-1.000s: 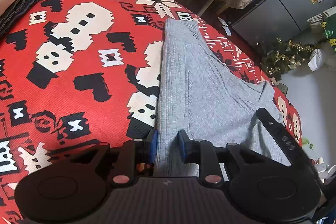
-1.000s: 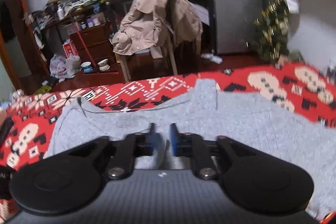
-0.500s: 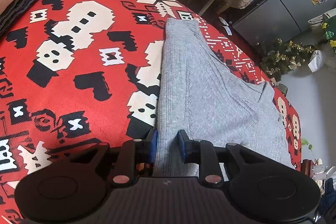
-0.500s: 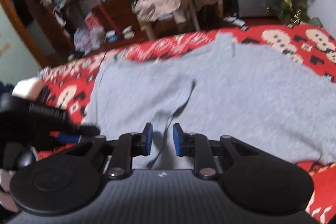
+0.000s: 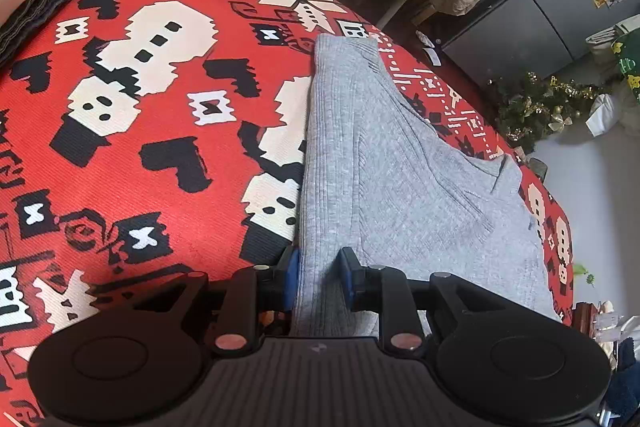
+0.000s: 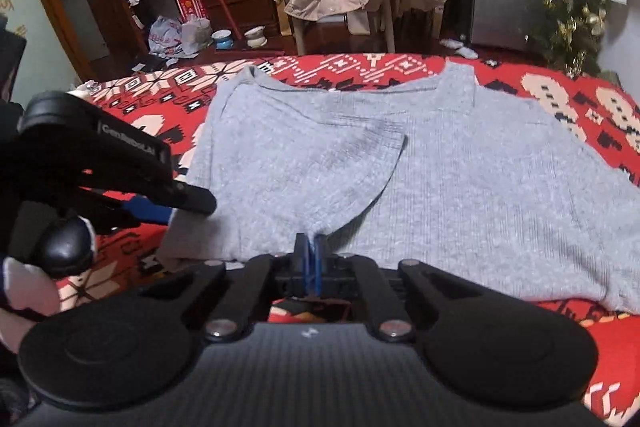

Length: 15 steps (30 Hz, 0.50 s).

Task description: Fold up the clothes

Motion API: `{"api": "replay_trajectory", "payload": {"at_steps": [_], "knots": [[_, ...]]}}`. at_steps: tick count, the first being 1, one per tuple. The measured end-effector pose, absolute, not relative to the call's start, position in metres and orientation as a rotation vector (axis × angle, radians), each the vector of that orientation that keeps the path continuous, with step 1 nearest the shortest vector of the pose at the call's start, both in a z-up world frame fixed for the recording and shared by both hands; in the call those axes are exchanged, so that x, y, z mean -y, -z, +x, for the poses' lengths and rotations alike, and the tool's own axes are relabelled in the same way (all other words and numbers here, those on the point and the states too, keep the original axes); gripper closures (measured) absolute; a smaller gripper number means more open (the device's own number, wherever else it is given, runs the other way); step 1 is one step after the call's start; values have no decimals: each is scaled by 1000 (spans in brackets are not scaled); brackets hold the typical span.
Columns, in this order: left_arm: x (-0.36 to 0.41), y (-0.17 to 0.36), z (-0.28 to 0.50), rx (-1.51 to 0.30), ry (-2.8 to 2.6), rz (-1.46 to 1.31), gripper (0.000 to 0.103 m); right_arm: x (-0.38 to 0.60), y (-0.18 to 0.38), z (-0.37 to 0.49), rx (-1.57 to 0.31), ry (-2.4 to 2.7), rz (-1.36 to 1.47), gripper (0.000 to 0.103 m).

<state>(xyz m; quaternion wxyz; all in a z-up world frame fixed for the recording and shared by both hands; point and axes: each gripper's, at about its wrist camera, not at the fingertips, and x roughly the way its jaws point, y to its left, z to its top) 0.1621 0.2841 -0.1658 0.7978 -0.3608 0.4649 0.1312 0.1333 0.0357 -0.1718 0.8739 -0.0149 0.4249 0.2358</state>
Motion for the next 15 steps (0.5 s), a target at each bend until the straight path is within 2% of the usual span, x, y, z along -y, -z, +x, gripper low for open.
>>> {"api": "replay_trajectory", "payload": {"at_steps": [2,5,9,11,15], "knots": [[-284,166,162,-998,-281,-774,80,-35,175,136,-913,-474,-45,97],[-286,166,162,-998,-279,-781,80,-28,177,143,-929,-454,-24,85],[-286,166,162,-998,-277,-782,80,-8,162,154,-843,-431,47,70],[-285,166,162,-997,-277,-782,80,0,162,165,-798,-427,67,67],[-285,166,161,-995,-274,-782,80,-3,175,190,-765,-396,18,67]]}}
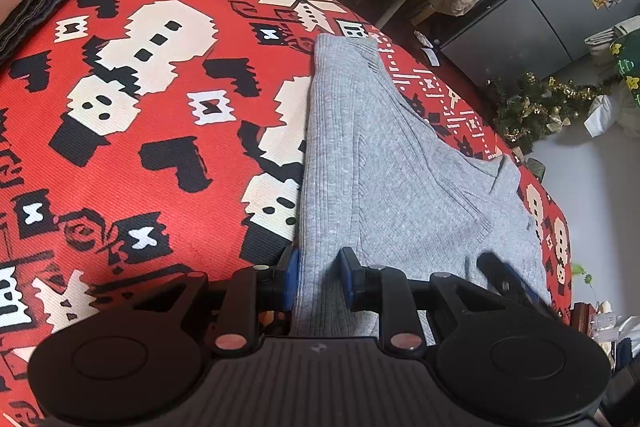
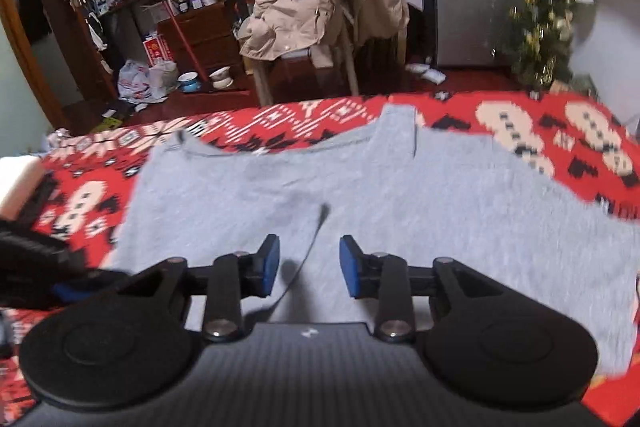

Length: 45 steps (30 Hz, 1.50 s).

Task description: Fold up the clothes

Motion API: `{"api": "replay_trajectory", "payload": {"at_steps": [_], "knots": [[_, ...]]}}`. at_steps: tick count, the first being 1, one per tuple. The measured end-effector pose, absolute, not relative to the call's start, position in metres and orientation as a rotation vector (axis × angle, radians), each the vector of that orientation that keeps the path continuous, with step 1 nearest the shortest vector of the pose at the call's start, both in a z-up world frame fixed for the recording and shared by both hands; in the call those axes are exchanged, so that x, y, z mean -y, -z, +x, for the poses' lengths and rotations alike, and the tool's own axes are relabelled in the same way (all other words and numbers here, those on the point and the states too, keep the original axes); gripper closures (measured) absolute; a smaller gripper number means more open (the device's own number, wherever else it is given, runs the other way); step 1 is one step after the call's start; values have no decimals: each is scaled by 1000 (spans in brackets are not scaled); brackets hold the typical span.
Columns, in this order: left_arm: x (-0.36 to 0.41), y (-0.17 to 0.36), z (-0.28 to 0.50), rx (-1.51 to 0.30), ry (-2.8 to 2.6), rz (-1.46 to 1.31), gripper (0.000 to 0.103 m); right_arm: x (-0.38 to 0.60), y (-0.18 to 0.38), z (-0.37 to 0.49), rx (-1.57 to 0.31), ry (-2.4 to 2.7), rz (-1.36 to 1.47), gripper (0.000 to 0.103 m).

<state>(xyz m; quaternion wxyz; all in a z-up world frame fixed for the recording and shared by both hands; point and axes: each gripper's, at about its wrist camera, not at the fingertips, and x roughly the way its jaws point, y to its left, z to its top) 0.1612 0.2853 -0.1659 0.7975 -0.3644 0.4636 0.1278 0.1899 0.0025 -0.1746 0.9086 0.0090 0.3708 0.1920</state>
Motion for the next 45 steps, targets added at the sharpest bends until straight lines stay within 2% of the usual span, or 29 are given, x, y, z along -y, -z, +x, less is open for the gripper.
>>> {"api": "replay_trajectory", "payload": {"at_steps": [8,10,12,15,21,24,27,32,36,45], "knots": [[-284,165,162,-994,-271,-770,80,-22,185,209,-722,-418,-38,68],[-284,165,162,-993,-272,-769,80,-26,189,211,-722,-424,-57,78],[-284,165,162,-993,-271,-768,80,-29,194,214,-723,-421,-58,96],[-284,165,162,-993,-270,-764,80,-32,192,214,-699,-394,-62,100],[-280,164,163,-999,-271,-734,79,-30,187,216,-672,-344,-63,100],[-279,162,161,-1008,-264,-734,74,-32,197,219,-695,-327,-60,97],[-279,156,159,-1002,-259,-728,72,-27,194,219,-682,-301,-37,83],[-290,138,148,-920,-274,-732,72,-8,176,214,-665,-299,19,82],[-299,139,146,-840,-173,-846,72,-7,162,194,-671,-403,57,83],[-280,167,165,-958,-163,-799,81,-48,182,163,-792,-574,-34,86]]}}
